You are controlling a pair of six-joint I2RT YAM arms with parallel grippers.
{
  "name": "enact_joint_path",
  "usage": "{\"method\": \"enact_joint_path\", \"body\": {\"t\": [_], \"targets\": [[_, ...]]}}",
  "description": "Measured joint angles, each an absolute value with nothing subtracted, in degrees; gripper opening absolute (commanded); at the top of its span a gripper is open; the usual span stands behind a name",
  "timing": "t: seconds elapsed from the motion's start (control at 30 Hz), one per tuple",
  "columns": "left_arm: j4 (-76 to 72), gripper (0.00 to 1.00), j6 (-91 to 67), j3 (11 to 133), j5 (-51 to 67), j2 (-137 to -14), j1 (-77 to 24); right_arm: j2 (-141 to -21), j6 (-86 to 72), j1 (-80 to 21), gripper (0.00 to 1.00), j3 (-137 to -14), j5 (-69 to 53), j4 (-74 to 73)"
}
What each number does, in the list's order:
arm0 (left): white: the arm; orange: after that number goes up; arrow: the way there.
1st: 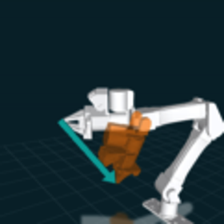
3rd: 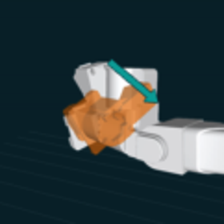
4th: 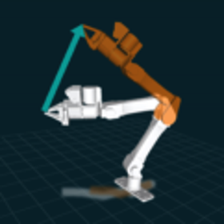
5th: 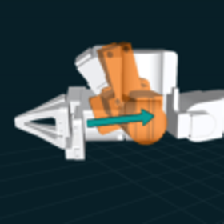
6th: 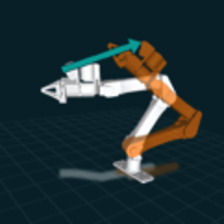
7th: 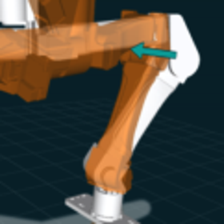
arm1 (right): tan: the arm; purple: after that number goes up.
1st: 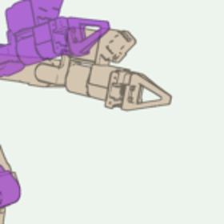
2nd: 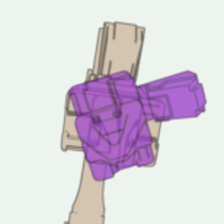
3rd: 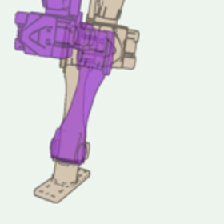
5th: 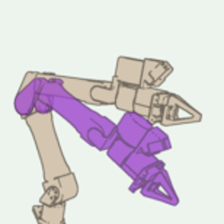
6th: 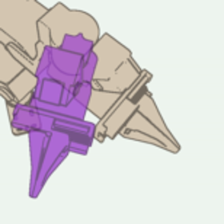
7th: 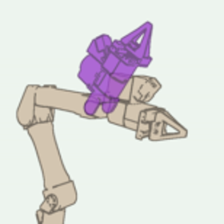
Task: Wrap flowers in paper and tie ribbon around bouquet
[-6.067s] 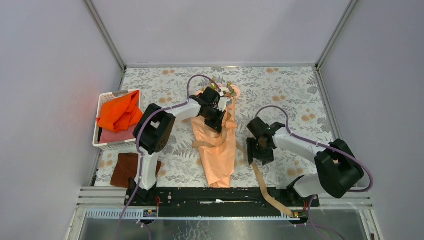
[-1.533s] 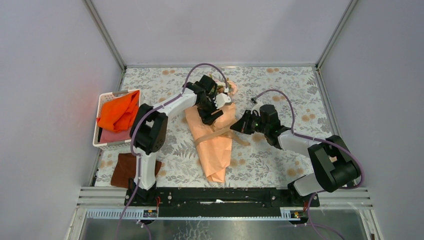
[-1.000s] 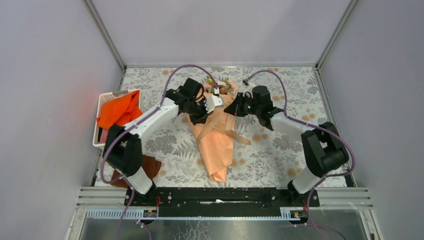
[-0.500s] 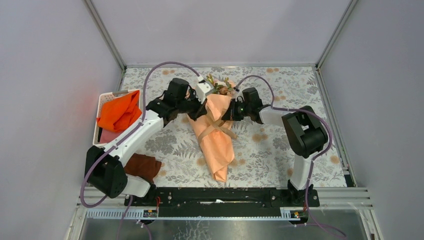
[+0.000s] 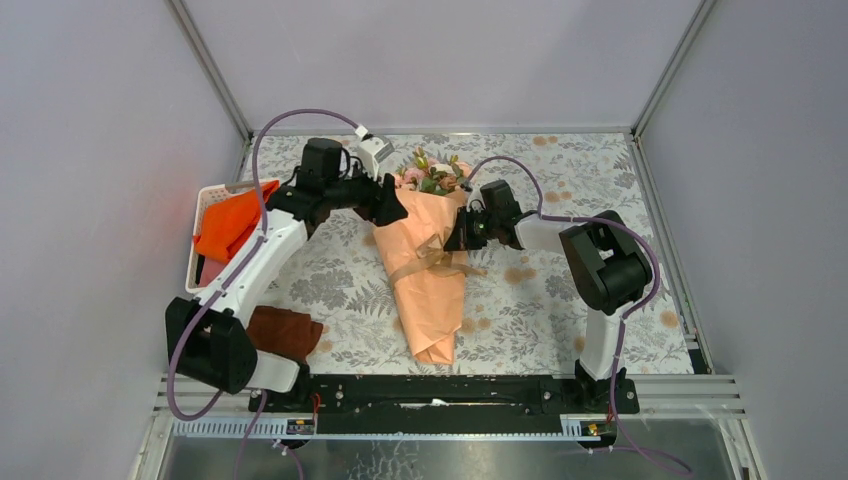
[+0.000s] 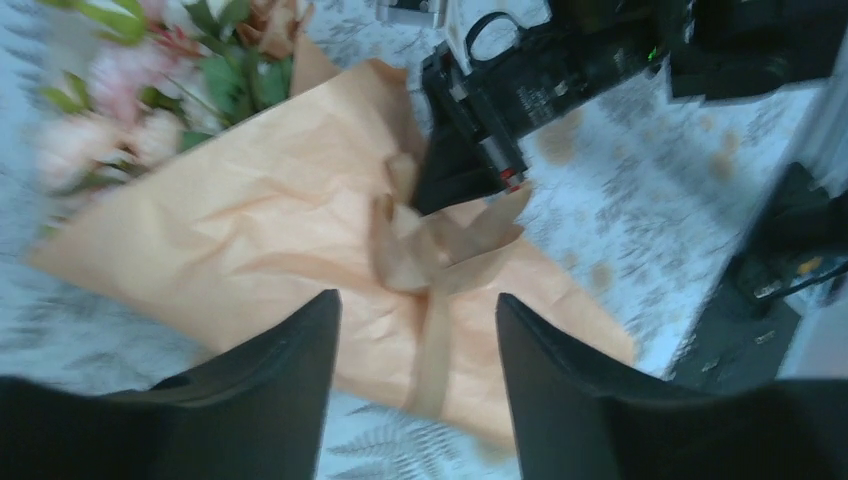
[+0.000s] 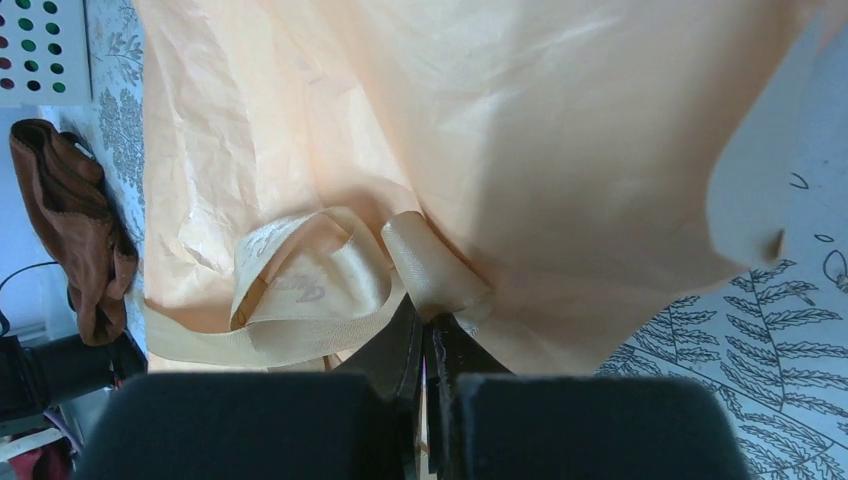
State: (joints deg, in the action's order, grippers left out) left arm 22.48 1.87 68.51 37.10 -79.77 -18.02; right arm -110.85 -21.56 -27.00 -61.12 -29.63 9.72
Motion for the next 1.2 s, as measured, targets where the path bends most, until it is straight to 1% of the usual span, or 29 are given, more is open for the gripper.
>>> {"method": "enact_joint_path", "body": {"t": [0.07,0.13,0.3,0.47,0.53,0.6,0.63,0.7,0.8,0.83,1.03,1.2], "targets": [[25.28,0.78,5.48,70.96,36.58,-80.51,-17.67,-110.85,-21.15,-27.05,0.0,-61.1,-29.63,9.37],[28.34,0.8,10.02,74.37,34.02,-82.5,-19.64,-110.83,-20.91,-27.11,0.0,-61.1,-29.63,9.26],[34.46,0.8,17.15,81.34,29.65,-92.9,-28.03,-109.8,-20.93,-27.22,0.0,-60.07,-29.58,9.3],[36.05,0.79,18.79,84.47,25.26,-104.44,-29.63,-107.35,-21.76,-27.27,0.0,-57.93,-29.39,9.23],[35.94,0.76,18.9,84.53,22.46,-107.11,-30.0,-105.95,-22.35,-27.27,0.0,-57.04,-29.36,9.39],[35.68,0.69,19.0,84.53,19.4,-108.92,-31.03,-104.99,-22.79,-27.27,0.0,-56.4,-29.39,9.72],[35.53,0.62,19.07,84.53,17.85,-109.6,-31.64,-104.71,-23.03,-27.27,0.0,-56.23,-29.39,9.78],[35.09,0.44,19.35,84.53,14.76,-110.61,-32.58,-104.51,-23.4,-27.29,0.0,-55.88,-29.39,9.98],[34.61,0.06,20.47,84.53,11.57,-111.5,-33.5,-104.53,-23.73,-27.29,0.0,-55.46,-29.41,10.15],[34.65,0.0,20.32,84.53,11.22,-111.59,-33.5,-104.53,-23.83,-27.29,0.0,-55.42,-29.41,10.15],[35.77,0.0,20.88,84.51,11.64,-110.1,-32.99,-105.01,-24.03,-27.29,0.0,-55.55,-29.65,10.39],[35.83,0.0,19.18,84.09,16.82,-99.83,-31.88,-107.35,-23.86,-27.33,0.0,-58.06,-29.65,9.72]]}}
